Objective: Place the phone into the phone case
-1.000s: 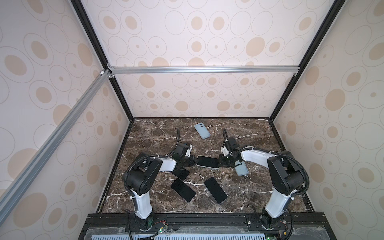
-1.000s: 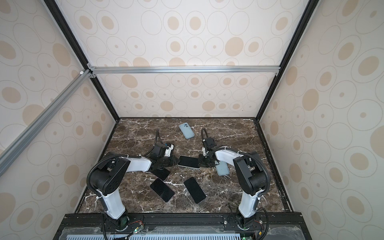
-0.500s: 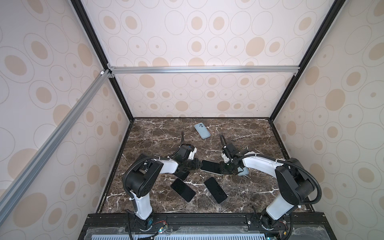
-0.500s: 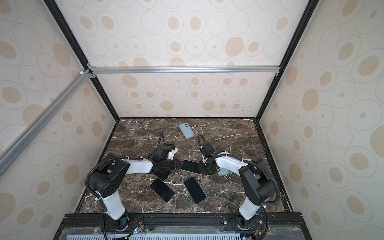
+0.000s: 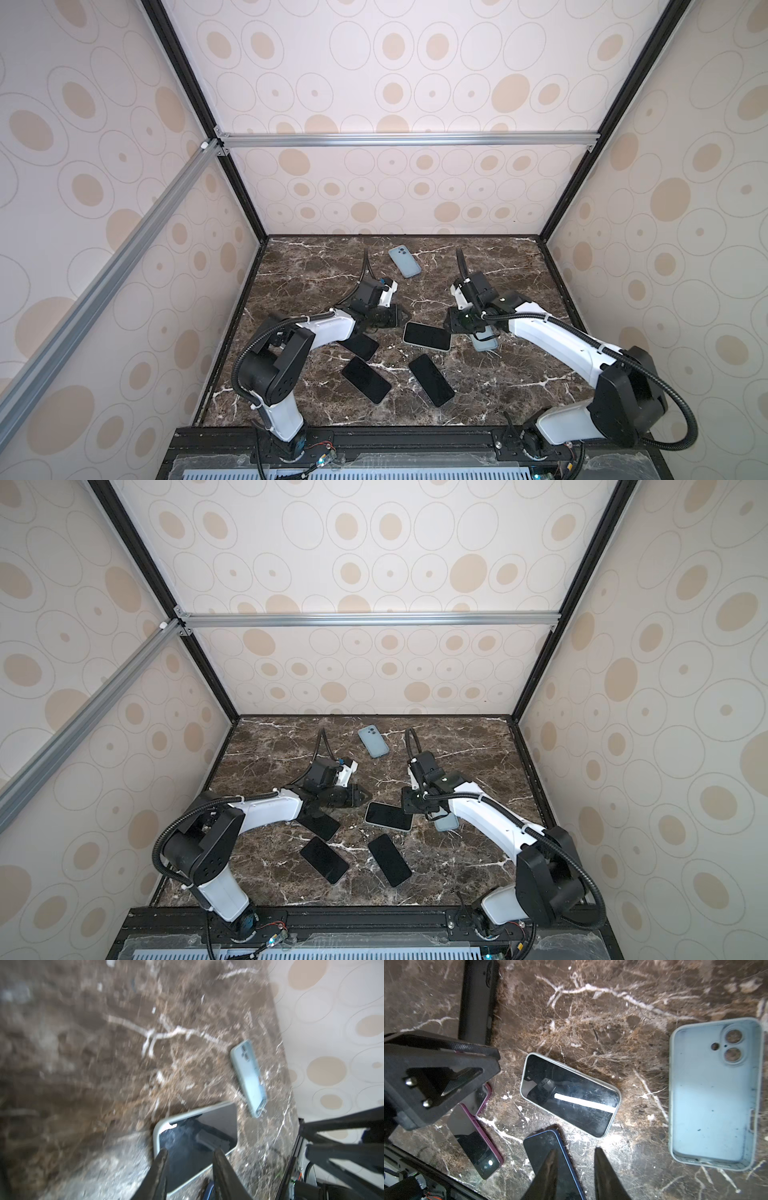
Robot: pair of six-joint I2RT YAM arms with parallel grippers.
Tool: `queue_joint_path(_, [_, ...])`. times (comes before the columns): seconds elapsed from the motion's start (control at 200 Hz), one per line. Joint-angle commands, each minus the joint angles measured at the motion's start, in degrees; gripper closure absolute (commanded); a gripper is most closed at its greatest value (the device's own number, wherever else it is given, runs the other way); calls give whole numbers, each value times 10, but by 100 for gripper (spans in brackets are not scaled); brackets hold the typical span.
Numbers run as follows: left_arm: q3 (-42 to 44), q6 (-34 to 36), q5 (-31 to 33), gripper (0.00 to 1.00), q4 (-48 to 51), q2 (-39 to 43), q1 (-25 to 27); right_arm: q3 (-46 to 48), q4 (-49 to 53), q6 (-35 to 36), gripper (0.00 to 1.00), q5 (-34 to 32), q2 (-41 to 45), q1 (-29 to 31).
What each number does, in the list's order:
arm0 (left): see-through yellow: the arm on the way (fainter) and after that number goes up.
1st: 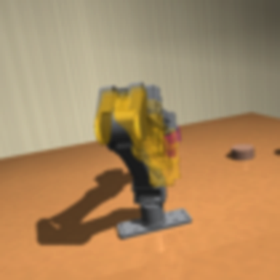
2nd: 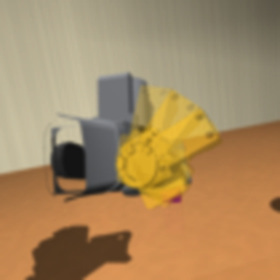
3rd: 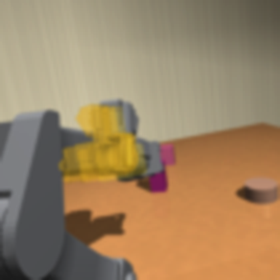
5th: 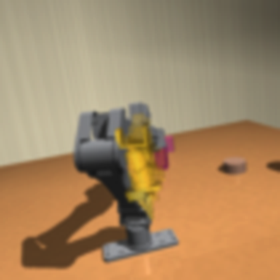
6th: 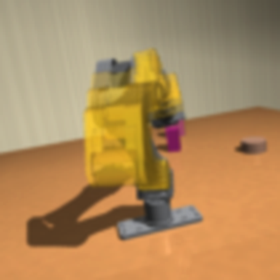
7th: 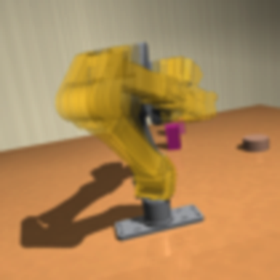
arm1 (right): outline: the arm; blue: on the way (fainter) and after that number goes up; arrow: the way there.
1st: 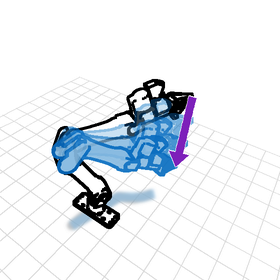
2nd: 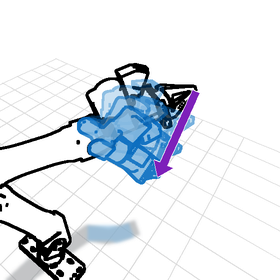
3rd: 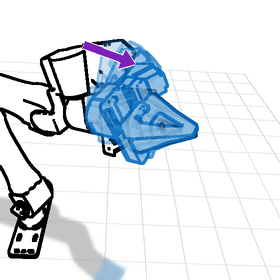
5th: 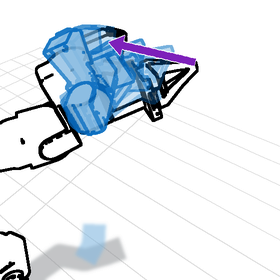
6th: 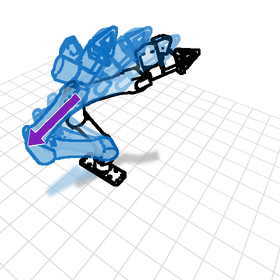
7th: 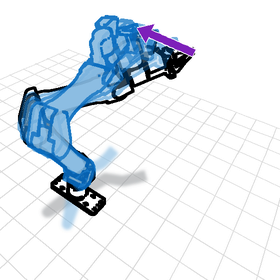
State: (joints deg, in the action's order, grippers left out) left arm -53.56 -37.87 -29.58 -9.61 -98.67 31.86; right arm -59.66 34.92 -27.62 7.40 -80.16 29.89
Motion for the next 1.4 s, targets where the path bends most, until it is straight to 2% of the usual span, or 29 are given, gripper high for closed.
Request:
queue_joint_path(0.0, [-47,17,11,63,16,8,-3,2,-26,12,65,-18,40,-5])
queue_joint_path(0.125, [-78,61,39,63,47,-5,-3,20,-69,16,62,-40,80,-5])
queue_joint_path(0.34, [-58,145,63,61,65,28,-3,27,-92,33,58,-65,117,-6])
queue_joint_path(0.505, [-66,202,89,59,95,62,-3,27,-89,22,57,-60,117,-6])
queue_joint_path(0.61, [-59,233,95,57,83,91,-3,27,-81,24,56,-42,121,-6])
queue_joint_path(0.695, [-44,253,96,55,66,115,-3,22,-56,25,55,-52,123,-6])
queue_joint_path(0.845, [-19,248,91,50,66,131,-2,23,-31,27,57,-59,124,-6])
queue_joint_path(1.01, [-25,217,66,50,111,91,-1,47,-37,13,61,-70,96,-13])
queue_joint_path(1.23, [-51,205,34,51,135,17,2,43,-54,-1,65,23,-8,-65])
queue_joint_path(1.395, [-58,195,30,52,148,-13,2,33,-52,-8,69,45,-63,-69])
